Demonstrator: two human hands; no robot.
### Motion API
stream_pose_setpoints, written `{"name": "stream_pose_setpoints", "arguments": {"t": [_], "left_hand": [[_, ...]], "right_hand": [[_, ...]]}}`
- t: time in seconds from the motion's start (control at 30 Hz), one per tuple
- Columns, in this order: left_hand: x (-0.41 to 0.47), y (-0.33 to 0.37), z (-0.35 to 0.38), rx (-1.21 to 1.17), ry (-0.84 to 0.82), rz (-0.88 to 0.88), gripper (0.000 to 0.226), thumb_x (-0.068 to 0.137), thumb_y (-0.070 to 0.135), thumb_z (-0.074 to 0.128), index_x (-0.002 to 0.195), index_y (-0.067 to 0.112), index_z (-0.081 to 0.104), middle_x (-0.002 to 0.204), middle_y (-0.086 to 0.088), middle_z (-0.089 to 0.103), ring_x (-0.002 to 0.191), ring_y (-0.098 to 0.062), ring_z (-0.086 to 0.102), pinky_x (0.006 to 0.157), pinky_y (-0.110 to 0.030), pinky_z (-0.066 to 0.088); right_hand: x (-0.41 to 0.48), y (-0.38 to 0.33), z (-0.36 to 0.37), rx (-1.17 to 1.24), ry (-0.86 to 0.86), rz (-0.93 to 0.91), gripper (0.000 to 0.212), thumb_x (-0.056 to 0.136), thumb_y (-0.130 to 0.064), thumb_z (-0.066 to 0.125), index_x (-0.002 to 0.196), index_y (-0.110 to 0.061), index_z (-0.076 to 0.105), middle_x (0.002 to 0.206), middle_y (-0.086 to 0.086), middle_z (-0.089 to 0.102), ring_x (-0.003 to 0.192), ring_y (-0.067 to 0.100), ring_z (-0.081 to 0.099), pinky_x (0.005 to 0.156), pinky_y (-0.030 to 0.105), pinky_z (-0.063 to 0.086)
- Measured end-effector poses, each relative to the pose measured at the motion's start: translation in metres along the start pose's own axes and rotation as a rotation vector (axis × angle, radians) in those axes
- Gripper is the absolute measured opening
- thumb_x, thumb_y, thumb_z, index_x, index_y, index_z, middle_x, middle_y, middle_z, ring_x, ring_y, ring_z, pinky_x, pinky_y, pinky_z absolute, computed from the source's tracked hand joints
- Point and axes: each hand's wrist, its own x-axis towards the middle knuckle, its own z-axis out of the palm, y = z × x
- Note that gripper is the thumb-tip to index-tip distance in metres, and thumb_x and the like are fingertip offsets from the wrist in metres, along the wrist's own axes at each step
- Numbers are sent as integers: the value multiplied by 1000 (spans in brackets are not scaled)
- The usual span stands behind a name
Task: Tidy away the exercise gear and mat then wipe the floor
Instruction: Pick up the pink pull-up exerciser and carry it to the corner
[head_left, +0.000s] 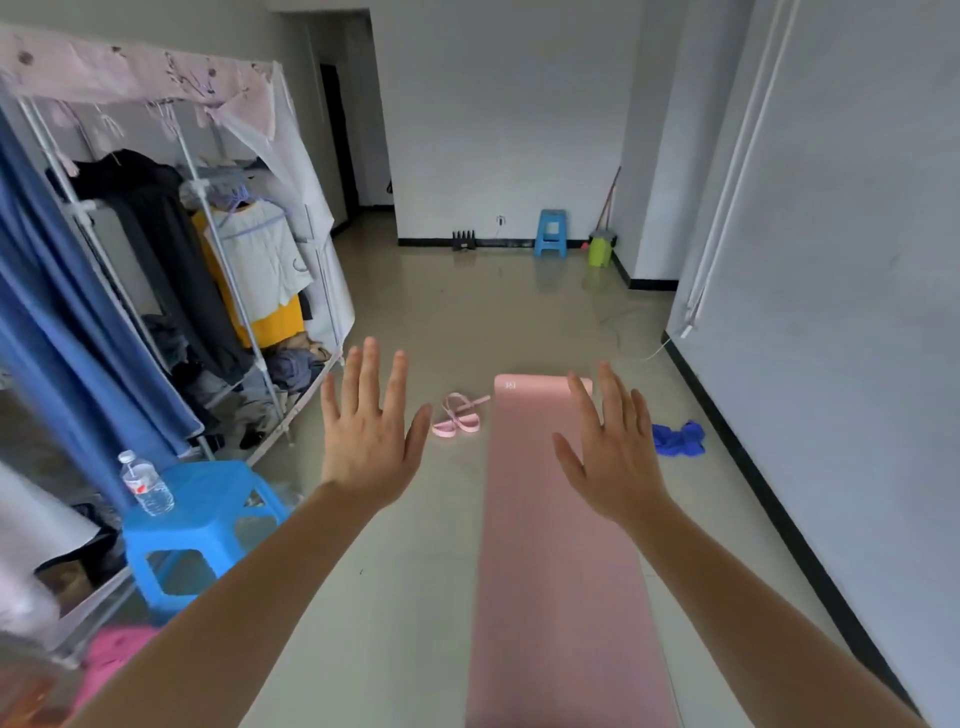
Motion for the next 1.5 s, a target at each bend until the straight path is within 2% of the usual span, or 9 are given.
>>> {"name": "stream_pose_setpoints", "arguments": {"t": [0.23,0.4,0.57,0.7,0.9,1.0,1.17,1.37,1.5], "left_hand": [[139,-69,83,105,-90,-24,68,100,53,19,153,12,25,160,-20,19,148,-38,18,114,-62,23],[228,-121,119,135,-55,3,66,100,52,24,153,13,26,161,-19,15,148,-38,17,116,-61,20],[309,-188,191,120,-66,0,65,99,50,28,151,11,31,160,-20,18,147,-40,19,113,-62,24],[382,-246,268,87,-74,13,65,99,49,31,151,10,32,159,-23,20,146,-42,21,111,-64,27],[532,-320,362,49,-141,91,64,99,47,29,152,11,29,158,-23,22,145,-42,22,111,-62,28],[608,-331,398,62,-177,172,64,99,46,27,151,11,31,157,-23,25,144,-42,26,110,-61,30],[703,-324,473,38,-273,274,65,97,47,26,150,10,35,157,-24,26,142,-43,29,108,-61,32],[821,-308,600,27,-295,429,64,99,48,24,152,12,30,159,-21,21,146,-40,23,111,-61,28],[907,-289,690,15,-431,423,66,100,49,24,156,15,18,163,-19,6,150,-37,7,117,-58,15]], "right_hand": [[167,2,114,99,-37,83,73,94,-38,56,155,-13,25,159,26,20,141,43,31,112,56,28],[281,-18,178,145,-131,90,73,92,-49,36,155,-12,28,158,26,22,139,43,35,112,52,31],[371,-35,260,134,-149,36,72,89,-43,38,153,-10,33,156,27,29,137,42,40,110,50,35],[444,-40,344,96,-169,57,75,89,-45,38,155,-11,28,156,27,28,137,42,40,110,51,36],[572,-37,434,12,-217,105,82,85,-33,68,154,-9,30,155,28,30,132,44,45,106,52,41],[624,-22,454,-18,-191,175,79,88,-31,68,153,-8,30,155,27,31,131,45,45,104,53,42],[682,22,493,-110,-186,274,77,96,-38,56,158,-13,18,161,22,19,143,38,33,114,47,31],[756,87,587,-124,-191,471,78,95,-37,56,158,-15,15,162,20,18,143,36,32,116,47,28],[807,139,664,-93,-234,610,78,93,-34,60,157,-12,21,160,23,24,141,39,36,113,48,31]]}}
